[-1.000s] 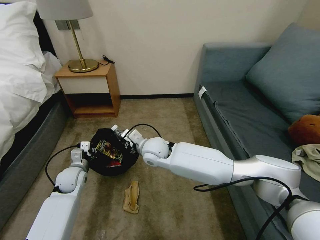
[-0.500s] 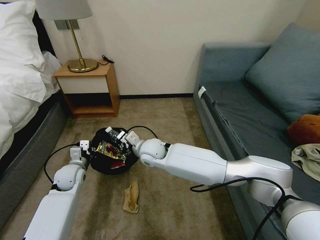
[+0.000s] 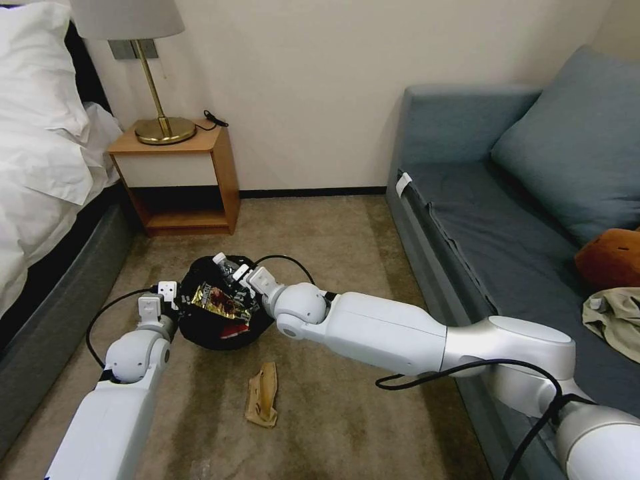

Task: Pick up the trash bin, then pick up the garbage on the floor and place it into the trash bin.

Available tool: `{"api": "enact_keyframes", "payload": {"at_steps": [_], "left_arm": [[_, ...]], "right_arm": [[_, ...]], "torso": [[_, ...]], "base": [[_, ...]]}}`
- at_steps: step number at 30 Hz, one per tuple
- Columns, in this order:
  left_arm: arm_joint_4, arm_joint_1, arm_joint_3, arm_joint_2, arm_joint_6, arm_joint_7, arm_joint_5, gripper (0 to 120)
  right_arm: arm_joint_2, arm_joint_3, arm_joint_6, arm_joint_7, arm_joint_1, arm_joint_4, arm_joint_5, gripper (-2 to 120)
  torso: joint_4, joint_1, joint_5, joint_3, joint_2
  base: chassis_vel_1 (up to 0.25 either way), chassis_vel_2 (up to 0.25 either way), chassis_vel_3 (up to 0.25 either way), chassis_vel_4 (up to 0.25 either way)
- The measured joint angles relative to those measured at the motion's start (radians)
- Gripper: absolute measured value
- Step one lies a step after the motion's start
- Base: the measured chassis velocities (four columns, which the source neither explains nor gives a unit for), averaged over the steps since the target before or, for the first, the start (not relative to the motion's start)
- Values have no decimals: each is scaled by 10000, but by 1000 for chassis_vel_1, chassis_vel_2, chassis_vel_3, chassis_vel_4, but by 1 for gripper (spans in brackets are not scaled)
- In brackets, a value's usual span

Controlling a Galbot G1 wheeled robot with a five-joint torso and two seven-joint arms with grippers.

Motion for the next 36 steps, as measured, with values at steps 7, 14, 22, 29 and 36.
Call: {"api": "enact_keyframes", "payload": {"at_steps": [7,14,22,29,36], "left_arm": [[5,-33,-5,53,-9,-2,-26,2],[5,-26,-142,182,-9,-14,-113,2],[-23,13,-340,274,-20,-19,-202,2],[-122,140,-537,302,-27,-25,-208,2],[-369,200,-712,361,104,-96,-262,2]], "right_arm": [[-18,91,-110,316,-56,229,124,95],[-235,657,-1394,1216,-72,557,1631,100],[-469,1477,-2710,2193,-389,251,3778,100],[-473,1713,-2783,1942,-990,-542,4135,100],[-533,1732,-2771,1398,-1520,-668,4626,100]], "torso": [[0,0,0,-1,1],[0,0,0,0,1],[0,0,0,0,1],[0,0,0,0,1],[0,0,0,0,1]], "base": [[0,0,0,0],[0,0,0,0],[0,0,0,0],[0,0,0,0],[0,0,0,0]]}}
